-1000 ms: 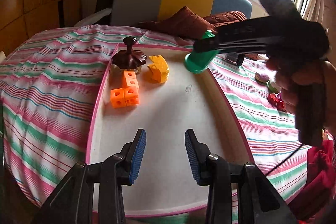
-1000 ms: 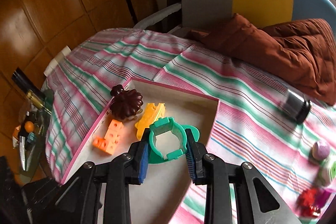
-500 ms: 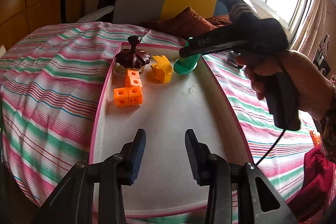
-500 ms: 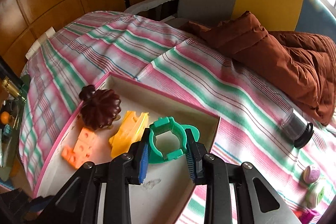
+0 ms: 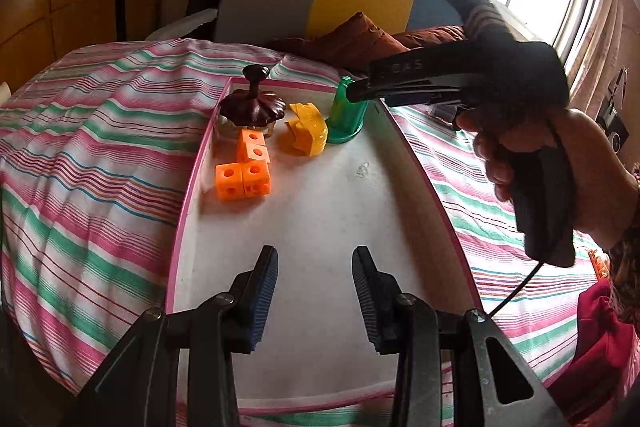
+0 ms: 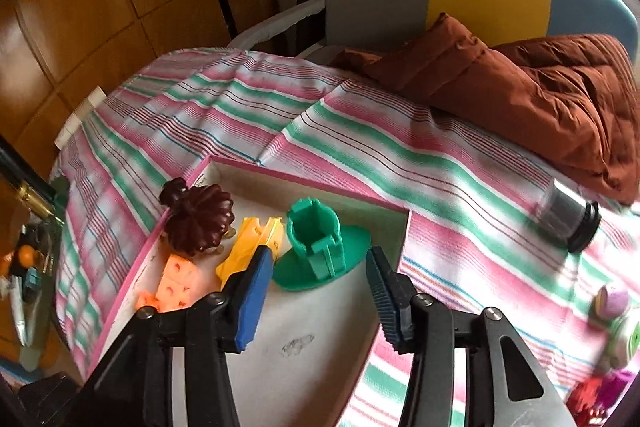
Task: Organize rigid objects
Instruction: 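Move the right tool back to the pile and close on the red lipstick tube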
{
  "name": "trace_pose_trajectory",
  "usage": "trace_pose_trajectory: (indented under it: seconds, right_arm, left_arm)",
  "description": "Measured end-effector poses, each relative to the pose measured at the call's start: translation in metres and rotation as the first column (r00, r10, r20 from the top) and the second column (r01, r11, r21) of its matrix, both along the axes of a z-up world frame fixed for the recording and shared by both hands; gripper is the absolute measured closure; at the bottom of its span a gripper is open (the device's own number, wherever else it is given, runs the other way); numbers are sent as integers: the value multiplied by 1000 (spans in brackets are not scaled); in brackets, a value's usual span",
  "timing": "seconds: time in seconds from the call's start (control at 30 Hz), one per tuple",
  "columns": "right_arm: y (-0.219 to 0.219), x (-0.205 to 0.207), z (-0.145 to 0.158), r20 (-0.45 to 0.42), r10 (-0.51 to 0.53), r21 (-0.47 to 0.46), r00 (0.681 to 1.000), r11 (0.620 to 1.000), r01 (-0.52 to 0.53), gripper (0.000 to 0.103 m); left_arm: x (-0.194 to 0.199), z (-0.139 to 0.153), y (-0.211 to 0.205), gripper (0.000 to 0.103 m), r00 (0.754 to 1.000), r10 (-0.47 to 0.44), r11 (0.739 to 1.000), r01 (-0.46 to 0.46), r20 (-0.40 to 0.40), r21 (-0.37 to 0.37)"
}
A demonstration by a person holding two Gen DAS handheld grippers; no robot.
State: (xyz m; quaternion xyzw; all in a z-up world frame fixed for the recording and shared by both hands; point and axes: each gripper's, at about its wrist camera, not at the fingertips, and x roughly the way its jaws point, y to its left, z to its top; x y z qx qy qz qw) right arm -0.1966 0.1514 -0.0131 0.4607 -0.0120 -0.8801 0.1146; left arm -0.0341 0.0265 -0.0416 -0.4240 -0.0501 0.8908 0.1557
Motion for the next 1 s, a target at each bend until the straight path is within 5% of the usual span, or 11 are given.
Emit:
trace_pose_trajectory:
  seconds: [0.37, 1.0]
  right_arm:
    - [28, 58, 14, -49, -61, -26, 997, 998, 60, 44]
    - [154, 151, -28, 89, -262, 11, 961, 965, 262, 44]
  left_arm:
    - [6, 1, 8, 64, 1000, -25, 1000, 25, -11, -16]
    - [40, 12, 47, 64, 983, -166, 986, 163, -76, -33]
